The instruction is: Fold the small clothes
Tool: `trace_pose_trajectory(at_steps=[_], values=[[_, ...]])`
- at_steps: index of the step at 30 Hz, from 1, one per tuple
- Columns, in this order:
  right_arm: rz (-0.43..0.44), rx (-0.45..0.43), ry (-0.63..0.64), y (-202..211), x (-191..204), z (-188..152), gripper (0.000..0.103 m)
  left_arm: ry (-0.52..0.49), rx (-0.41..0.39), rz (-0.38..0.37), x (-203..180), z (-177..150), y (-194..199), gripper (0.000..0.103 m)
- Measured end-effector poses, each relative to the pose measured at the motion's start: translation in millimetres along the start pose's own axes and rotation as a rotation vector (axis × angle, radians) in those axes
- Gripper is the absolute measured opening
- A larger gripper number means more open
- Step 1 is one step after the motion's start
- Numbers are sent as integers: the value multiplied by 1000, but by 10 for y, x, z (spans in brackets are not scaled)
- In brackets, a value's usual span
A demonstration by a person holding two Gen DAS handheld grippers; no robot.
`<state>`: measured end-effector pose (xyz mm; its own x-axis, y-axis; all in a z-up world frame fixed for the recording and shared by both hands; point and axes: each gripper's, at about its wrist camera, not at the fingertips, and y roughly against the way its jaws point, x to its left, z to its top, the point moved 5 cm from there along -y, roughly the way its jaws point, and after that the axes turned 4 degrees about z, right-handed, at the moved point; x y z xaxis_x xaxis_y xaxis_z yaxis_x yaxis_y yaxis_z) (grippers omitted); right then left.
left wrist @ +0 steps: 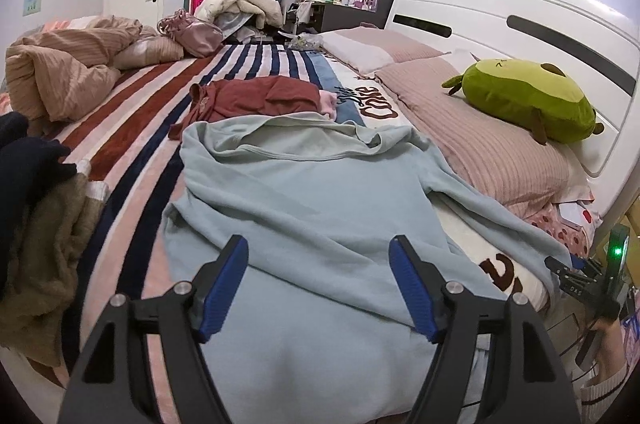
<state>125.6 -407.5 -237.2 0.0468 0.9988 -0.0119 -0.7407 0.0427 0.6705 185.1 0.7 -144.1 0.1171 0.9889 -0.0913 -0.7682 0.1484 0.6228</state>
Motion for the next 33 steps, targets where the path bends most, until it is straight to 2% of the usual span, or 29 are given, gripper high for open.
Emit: trace_pose_trajectory(at_steps=[2, 4, 7, 10, 13, 14, 15, 17, 18, 19, 21, 22, 24, 25, 26, 28, 33], values=[[-44, -19, 10, 38, 8, 0, 37, 0, -3, -4, -8, 8, 2, 69], [-58, -38, -7, 110, -53, -3, 16, -1, -6, -7, -11, 12, 7, 69], [-12, -52, -46, 198, -105, -24, 12, 4, -10, -9, -7, 12, 11, 69], [13, -55, -11, 256, -68, -29, 13, 19, -15, -16, 33, 3, 35, 69], [123, -66, 14, 314, 71, 13, 13, 25, -17, -13, 70, -11, 57, 69], [121, -57, 29, 299, 110, 35, 13, 29, -17, -12, 90, -15, 64, 69], [109, -42, 47, 254, 143, 65, 19, 33, -17, -13, 107, -20, 69, 69], [86, -41, 69, 192, 151, 111, 42, 41, -18, -12, 127, -31, 78, 69], [71, -45, 88, 142, 153, 149, 66, 43, -19, -11, 138, -39, 83, 69], [72, -44, 99, 100, 157, 173, 78, 44, -18, -10, 142, -42, 83, 69], [116, -25, 117, 16, 193, 206, 77, 47, -15, -6, 148, -53, 80, 69], [169, -6, 136, -31, 256, 209, 76, 48, -14, -5, 149, -56, 77, 69], [188, 29, 161, -140, 339, 195, 70, 49, -13, -6, 150, -60, 75, 69], [179, 42, 177, -176, 390, 167, 56, 49, -13, -6, 151, -59, 72, 69], [174, 30, 186, -181, 425, 157, 48, 49, -13, -5, 152, -60, 72, 69], [164, 13, 176, -155, 448, 177, 7, 48, -12, -8, 155, -61, 66, 69], [92, -101, 175, 102, 494, 329, 5, 56, -21, -18, 196, -57, 62, 69]])
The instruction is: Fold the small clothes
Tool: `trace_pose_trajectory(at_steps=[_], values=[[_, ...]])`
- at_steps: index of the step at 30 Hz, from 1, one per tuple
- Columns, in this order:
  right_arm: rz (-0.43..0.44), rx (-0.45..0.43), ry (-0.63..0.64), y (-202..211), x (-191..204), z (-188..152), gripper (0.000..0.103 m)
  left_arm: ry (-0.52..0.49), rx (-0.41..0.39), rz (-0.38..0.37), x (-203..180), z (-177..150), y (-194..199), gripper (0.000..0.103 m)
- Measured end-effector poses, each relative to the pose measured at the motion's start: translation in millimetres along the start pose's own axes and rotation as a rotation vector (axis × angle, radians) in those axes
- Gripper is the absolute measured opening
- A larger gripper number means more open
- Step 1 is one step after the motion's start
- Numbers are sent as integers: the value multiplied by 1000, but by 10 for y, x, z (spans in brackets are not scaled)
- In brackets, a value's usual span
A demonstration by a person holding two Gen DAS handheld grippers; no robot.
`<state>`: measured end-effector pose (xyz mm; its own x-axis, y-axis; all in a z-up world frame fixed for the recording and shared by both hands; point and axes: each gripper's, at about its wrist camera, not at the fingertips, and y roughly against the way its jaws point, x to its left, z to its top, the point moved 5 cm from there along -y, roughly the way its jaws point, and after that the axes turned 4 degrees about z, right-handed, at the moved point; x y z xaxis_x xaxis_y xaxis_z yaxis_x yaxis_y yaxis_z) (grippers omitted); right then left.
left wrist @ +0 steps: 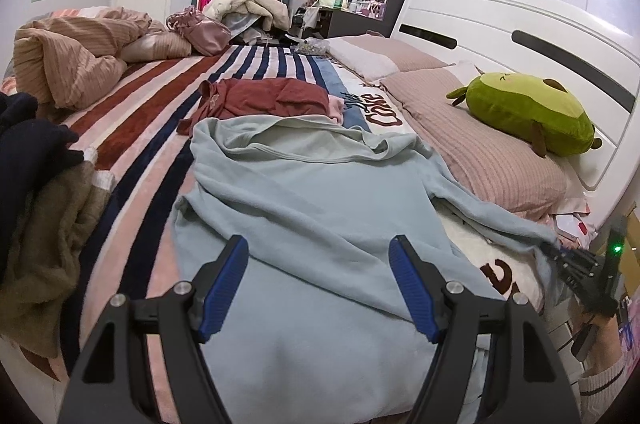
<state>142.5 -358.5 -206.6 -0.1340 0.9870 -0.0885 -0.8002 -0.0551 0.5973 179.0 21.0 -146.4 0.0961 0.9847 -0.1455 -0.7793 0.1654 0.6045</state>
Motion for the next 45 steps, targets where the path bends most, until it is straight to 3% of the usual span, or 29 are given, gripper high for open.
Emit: trace_pose_trajectory(at_steps=[3, 6, 10, 13, 17, 21, 23, 24, 25, 27, 31, 37, 42, 45], values=[[-33, -70, 24, 170, 71, 243, 5, 19, -14, -13, 59, 7, 14, 69], [2, -144, 60, 357, 259, 576, 5, 41, -34, -16, 163, 6, 58, 69], [89, -253, 150, 562, 823, 1076, 5, 81, -74, 1, 407, 12, 171, 69], [242, -282, 219, 568, 1470, 1350, 5, 110, -96, 0, 586, 12, 258, 70], [455, -162, 271, 218, 2372, 1342, 5, 126, -116, 38, 863, -50, 372, 71], [605, 115, 265, -451, 3092, 866, 7, 165, -107, 59, 1118, -157, 403, 72], [669, 228, 236, -674, 3235, 646, 18, 178, -92, 61, 1180, -211, 373, 72], [703, 271, 222, -701, 3303, 525, 29, 181, -85, 62, 1191, -232, 355, 72], [727, 284, 212, -699, 3316, 468, 40, 182, -76, 61, 1194, -250, 328, 72], [751, 260, 204, -585, 3268, 487, 52, 175, -68, 54, 1153, -262, 304, 72], [698, 137, 153, -232, 2691, 687, 64, 136, -53, -5, 891, -247, 220, 72], [498, 47, 54, -7, 1687, 748, 68, 58, 76, -147, 283, -426, -164, 72], [574, 46, -85, 73, 1372, 576, 68, 0, 195, -181, -248, -705, -448, 72], [572, 42, -86, 93, 1331, 536, 68, -61, 174, -201, -519, -728, -353, 72]])
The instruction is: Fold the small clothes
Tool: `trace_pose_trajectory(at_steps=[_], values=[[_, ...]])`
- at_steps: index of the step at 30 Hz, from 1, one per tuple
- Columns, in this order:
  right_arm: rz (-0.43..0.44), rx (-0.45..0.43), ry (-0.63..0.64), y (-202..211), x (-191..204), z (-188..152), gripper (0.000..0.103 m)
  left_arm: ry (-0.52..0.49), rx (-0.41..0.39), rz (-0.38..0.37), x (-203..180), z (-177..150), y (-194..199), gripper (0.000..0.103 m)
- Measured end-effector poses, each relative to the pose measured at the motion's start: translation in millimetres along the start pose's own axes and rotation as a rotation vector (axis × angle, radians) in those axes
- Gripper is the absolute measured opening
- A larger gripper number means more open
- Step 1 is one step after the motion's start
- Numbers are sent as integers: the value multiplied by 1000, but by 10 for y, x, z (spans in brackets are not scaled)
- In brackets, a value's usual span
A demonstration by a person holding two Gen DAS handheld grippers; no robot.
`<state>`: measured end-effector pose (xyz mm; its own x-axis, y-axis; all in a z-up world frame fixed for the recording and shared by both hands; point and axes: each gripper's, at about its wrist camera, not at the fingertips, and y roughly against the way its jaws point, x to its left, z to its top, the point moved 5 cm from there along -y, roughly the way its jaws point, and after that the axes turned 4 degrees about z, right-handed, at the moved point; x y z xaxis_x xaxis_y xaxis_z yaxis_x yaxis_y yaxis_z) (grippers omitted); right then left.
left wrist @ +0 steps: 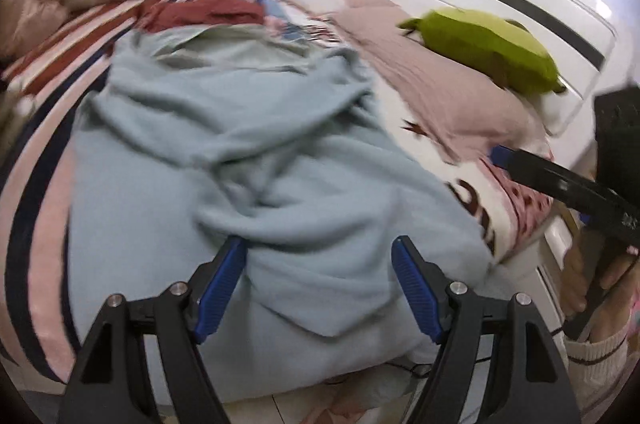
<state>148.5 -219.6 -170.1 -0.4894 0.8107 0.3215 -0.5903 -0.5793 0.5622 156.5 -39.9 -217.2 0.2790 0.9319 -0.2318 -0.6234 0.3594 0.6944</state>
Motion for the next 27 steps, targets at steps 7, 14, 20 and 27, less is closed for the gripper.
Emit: trace_pose_trajectory(at_steps=[7, 14, 20, 27], values=[[17, -37, -16, 47, -4, -13, 68, -156, 1, 47, -498, 7, -144, 72], [25, -51, -47, 142, -76, -49, 68, -68, 17, 158, -298, -68, -396, 12], [16, -44, -69, 151, -144, -93, 68, 53, -110, 32, 12, 108, 229, 8], [6, -33, -65, 35, -108, 0, 68, 192, -150, 196, 854, -69, 793, 8]])
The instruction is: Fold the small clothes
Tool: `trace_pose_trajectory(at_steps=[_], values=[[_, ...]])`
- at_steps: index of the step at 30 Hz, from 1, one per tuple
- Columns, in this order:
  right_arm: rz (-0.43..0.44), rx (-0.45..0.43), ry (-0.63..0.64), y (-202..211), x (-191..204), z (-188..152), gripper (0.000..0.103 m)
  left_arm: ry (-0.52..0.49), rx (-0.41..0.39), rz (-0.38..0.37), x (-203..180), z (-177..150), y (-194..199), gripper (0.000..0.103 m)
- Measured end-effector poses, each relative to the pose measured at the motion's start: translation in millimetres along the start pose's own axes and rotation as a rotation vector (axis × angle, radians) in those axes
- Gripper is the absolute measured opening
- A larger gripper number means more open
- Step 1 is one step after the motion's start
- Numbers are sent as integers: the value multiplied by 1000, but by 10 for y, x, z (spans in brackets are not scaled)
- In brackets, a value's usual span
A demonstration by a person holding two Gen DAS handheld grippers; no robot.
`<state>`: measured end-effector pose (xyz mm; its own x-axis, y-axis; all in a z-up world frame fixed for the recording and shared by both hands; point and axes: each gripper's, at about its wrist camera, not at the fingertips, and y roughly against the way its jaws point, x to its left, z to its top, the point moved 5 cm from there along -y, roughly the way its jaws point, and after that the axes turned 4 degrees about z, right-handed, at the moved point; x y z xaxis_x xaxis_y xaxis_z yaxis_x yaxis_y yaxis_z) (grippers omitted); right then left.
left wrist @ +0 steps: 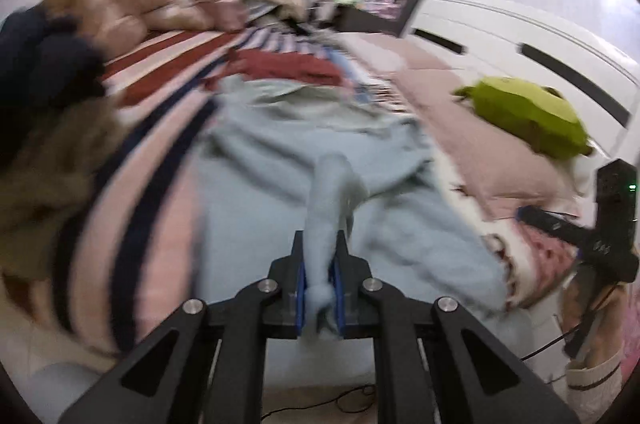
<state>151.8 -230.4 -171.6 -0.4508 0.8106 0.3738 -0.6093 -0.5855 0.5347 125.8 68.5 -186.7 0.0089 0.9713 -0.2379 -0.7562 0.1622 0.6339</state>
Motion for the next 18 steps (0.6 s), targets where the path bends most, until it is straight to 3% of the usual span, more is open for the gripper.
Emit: trace_pose_trajectory(at_steps=[4, 6, 7, 8, 11, 17, 18], values=[[-26, 25, 8, -166, 10, 55, 68, 64, 70, 51, 423, -231, -12, 10], [-45, 45, 12, -269, -11, 81, 68, 59, 146, 48, 513, -354, -77, 26], [-52, 56, 11, -325, -26, 103, 68, 56, 155, 43, 537, -398, -78, 26], [-56, 62, 12, -363, -39, 121, 68, 50, 150, 28, 544, -423, -47, 29], [-89, 72, 33, -469, -97, 235, 68, 34, 102, -13, 554, -301, 70, 52], [-95, 87, 38, -697, -334, 540, 66, -103, 9, -22, 370, 258, 87, 55], [-78, 103, 11, -781, -429, 605, 58, -115, -4, -27, 336, 348, 63, 55]])
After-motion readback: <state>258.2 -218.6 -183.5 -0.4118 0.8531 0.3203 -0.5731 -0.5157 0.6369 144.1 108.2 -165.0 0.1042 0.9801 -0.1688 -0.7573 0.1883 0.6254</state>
